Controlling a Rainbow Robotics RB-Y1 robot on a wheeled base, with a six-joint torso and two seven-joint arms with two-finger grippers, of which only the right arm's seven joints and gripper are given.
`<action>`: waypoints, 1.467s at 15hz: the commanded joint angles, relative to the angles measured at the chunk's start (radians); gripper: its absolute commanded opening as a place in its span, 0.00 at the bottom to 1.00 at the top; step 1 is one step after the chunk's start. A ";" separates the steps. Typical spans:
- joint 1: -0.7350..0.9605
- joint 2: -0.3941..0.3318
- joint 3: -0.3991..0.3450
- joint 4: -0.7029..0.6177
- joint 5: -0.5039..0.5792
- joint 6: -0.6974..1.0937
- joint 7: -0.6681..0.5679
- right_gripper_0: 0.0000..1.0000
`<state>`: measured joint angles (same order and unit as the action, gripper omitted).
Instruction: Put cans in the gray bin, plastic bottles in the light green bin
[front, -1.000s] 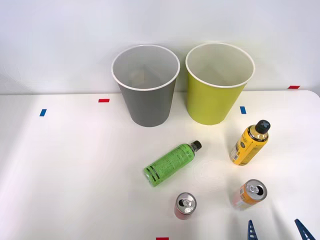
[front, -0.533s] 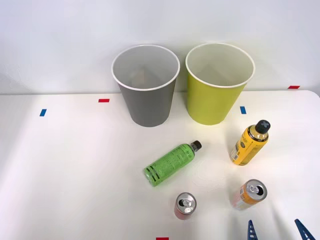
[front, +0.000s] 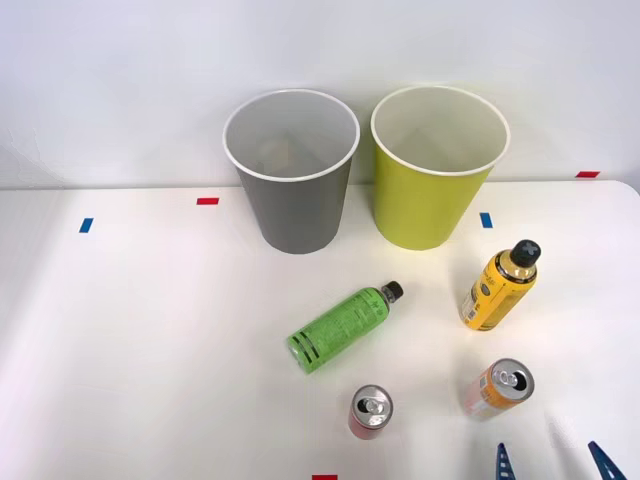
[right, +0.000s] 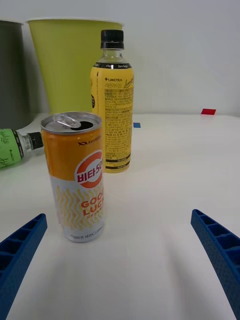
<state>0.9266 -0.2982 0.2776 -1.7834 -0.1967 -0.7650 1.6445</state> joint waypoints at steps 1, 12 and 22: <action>0.000 -0.038 0.009 -0.018 -0.004 0.001 -0.101 1.00; -0.003 -0.114 0.008 -0.016 0.023 -0.023 -0.272 1.00; -0.118 -0.148 0.065 -0.007 0.014 -0.031 -0.258 1.00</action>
<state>0.8296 -0.4416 0.3390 -1.7954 -0.1825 -0.7967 1.3840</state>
